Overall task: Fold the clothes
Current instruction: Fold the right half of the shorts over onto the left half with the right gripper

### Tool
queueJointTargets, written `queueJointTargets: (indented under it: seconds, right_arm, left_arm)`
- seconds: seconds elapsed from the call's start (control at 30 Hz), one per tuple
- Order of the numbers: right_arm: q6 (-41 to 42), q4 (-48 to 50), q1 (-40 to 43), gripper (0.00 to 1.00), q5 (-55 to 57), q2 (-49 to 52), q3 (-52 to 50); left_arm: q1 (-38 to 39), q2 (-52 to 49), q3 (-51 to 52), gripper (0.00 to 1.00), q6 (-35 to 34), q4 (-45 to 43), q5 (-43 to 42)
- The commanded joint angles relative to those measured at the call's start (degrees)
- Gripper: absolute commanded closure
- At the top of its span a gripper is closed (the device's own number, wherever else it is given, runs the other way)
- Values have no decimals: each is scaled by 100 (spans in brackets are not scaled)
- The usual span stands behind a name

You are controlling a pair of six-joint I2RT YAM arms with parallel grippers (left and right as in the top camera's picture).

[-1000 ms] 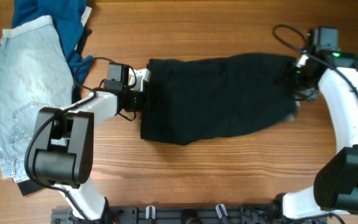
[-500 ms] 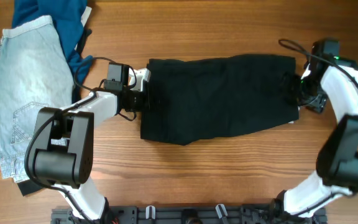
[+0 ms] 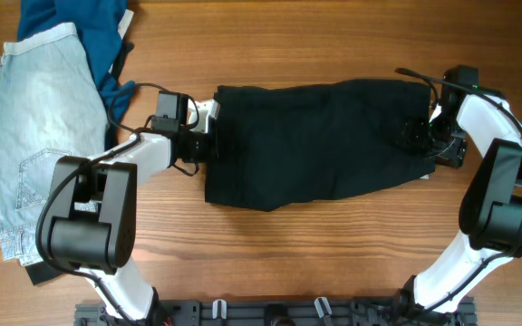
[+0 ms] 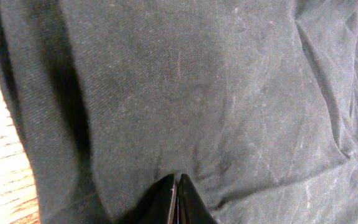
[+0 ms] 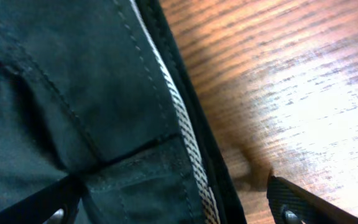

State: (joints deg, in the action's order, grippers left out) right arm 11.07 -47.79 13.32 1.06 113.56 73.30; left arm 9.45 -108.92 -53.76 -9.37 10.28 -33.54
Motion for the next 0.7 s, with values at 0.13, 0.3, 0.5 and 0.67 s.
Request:
queueJointTargets:
  seconds: [0.13, 0.3, 0.5, 0.67]
  right_arm:
    - [-195, 662, -393, 19, -800, 264, -684]
    - [-146, 990, -662, 48, -981, 474, -1001]
    - [-173, 1263, -688, 93, -1624, 516, -999]
    - [-170, 1292, -688, 96, -1766, 505, -866]
  left_arm:
    - [31, -258, 61, 96, -11, 68, 361]
    - [31, -258, 61, 96, -9, 72, 361]
    - [31, -258, 61, 96, -9, 85, 361]
    - [31, -258, 61, 96, -9, 94, 363]
